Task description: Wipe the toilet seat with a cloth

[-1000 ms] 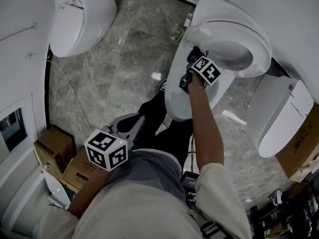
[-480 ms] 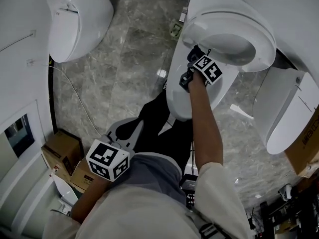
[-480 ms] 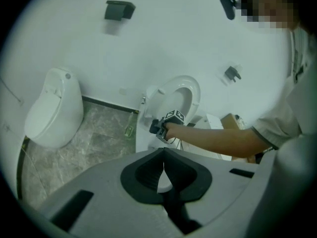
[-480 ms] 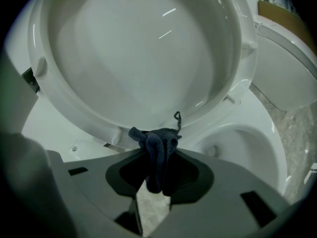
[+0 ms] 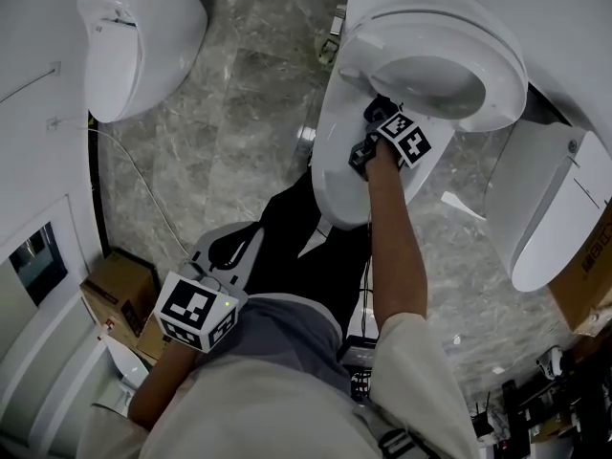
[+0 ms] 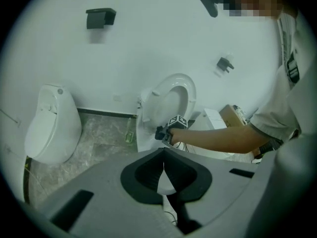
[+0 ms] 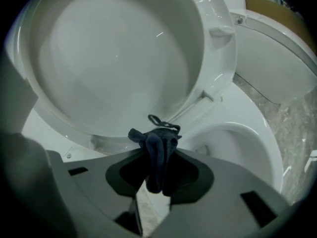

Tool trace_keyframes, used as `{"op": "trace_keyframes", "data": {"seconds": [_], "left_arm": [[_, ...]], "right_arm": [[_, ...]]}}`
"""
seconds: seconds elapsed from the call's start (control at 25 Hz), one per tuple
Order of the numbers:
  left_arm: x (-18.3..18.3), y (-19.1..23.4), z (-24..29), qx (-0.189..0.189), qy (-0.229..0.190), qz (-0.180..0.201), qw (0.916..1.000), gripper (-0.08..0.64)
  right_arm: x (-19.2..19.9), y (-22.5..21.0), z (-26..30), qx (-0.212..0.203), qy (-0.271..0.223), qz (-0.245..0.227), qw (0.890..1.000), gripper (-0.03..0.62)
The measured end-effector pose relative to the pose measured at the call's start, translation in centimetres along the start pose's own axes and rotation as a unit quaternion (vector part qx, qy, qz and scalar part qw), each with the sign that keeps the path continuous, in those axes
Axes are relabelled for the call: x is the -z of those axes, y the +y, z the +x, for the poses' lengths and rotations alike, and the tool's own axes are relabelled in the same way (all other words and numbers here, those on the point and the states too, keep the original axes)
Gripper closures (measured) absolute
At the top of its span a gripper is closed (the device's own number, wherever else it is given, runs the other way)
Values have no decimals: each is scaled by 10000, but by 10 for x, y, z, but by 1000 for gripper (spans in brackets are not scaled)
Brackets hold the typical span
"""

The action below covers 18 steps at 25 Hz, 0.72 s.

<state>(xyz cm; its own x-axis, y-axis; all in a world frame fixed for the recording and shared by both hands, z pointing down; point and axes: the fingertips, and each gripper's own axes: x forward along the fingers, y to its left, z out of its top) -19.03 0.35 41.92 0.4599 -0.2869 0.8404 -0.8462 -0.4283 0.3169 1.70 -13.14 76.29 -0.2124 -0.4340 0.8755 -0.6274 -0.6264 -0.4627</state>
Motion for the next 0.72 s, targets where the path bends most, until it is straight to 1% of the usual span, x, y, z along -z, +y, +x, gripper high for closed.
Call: {"op": "trace_keyframes", "data": {"seconds": [0.08,0.12,0.44,0.6,0.72], "left_arm": [[-2,2,1,42,-19,-193,9998,552],[-4,2,2,51,-28,-232,9997,552],[-12,-10,9,160,-52,-328,9993,552],[-8,-19,13,239,27,-310,9992,552],[-8,-22,15,284,101,-287,9991,552]], "right_arm": [[-4,-9,-2,70,-20,92,9999,480],[-7,-13,-4,97,-29,112,9999,480],[-26,-46,-23,234,-133,207,9994,480],[-38,-60,-34,250,-186,271,9991,480],[-49,-70,-45,256,-285,419,9984,480]]}}
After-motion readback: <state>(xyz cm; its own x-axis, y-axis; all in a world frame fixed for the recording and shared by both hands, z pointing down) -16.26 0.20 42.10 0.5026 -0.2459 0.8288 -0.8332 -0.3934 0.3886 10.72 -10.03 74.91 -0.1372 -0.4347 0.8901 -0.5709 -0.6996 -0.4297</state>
